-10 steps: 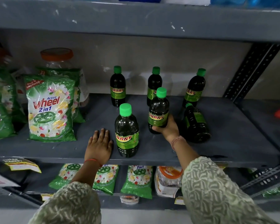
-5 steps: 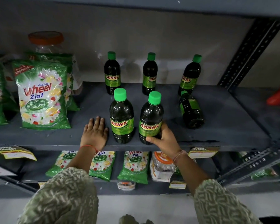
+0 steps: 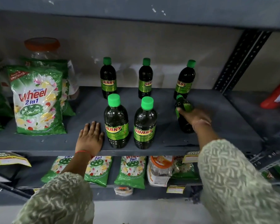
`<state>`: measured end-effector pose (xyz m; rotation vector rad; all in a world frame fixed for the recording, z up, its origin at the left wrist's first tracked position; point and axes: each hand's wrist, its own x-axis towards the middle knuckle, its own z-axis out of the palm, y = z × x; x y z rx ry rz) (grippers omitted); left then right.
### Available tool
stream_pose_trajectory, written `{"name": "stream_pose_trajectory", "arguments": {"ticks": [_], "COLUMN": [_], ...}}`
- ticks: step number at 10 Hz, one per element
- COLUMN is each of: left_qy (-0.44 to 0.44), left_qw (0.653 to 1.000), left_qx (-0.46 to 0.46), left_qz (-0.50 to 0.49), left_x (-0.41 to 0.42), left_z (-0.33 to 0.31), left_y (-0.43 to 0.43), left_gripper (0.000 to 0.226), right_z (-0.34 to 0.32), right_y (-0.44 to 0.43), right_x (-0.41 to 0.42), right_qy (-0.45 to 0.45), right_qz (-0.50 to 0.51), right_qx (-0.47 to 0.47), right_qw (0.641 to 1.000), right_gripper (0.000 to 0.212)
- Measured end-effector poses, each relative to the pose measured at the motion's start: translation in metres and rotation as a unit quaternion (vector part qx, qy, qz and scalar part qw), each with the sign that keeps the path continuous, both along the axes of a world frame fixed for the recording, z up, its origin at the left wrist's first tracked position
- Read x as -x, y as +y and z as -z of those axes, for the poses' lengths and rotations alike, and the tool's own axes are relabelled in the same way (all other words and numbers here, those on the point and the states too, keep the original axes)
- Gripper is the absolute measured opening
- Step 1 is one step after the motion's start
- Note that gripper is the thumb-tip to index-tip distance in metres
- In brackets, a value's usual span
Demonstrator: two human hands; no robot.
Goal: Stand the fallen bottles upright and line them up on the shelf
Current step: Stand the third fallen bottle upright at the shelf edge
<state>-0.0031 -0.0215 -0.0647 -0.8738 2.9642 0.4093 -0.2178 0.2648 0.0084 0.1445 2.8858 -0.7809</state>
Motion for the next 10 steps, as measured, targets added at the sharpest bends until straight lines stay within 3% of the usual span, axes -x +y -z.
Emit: {"name": "stream_pose_trajectory", "arguments": {"ticks": [1,3,4,6,7,8,9,10], "left_qy": [0.001,0.006,0.002,-0.001,0.002,-0.001,0.005,0.015], "left_qw": [1.0,1.0,1.0,1.0,1.0,1.0,1.0,1.0], "left_qx": [0.0,0.003,0.008,0.009,0.004,0.006,0.006,0.021], "left_qz": [0.001,0.0,-0.001,-0.001,-0.001,0.001,0.005,0.011], "left_x": [0.0,0.0,0.001,0.001,0.001,0.001,0.0,0.0], "left_z": [0.001,0.002,0.003,0.003,0.002,0.001,0.001,-0.001], "left_y": [0.0,-0.001,-0.002,-0.002,-0.001,-0.001,-0.001,0.0], "left_gripper": [0.054,0.054,0.054,0.054,0.054,0.054,0.054,0.054], "right_z": [0.011,0.049,0.06,0.053,0.045,0.028,0.018,0.015], "right_y": [-0.003,-0.021,-0.034,-0.042,-0.045,-0.054,-0.054,-0.042], "right_x": [0.005,-0.023,-0.027,-0.04,-0.037,-0.036,-0.038,-0.036], "right_qy": [-0.043,0.171,0.185,0.171,0.166,0.212,0.216,0.179], "right_qz": [-0.003,0.004,-0.002,-0.015,-0.022,0.011,0.011,-0.042], "right_qx": [0.12,0.316,0.352,0.343,0.333,0.271,0.239,0.277], "right_qw": [0.992,0.933,0.917,0.923,0.928,0.939,0.947,0.943], "right_gripper": [0.067,0.082,0.088,0.077,0.08,0.101,0.095,0.078]}}
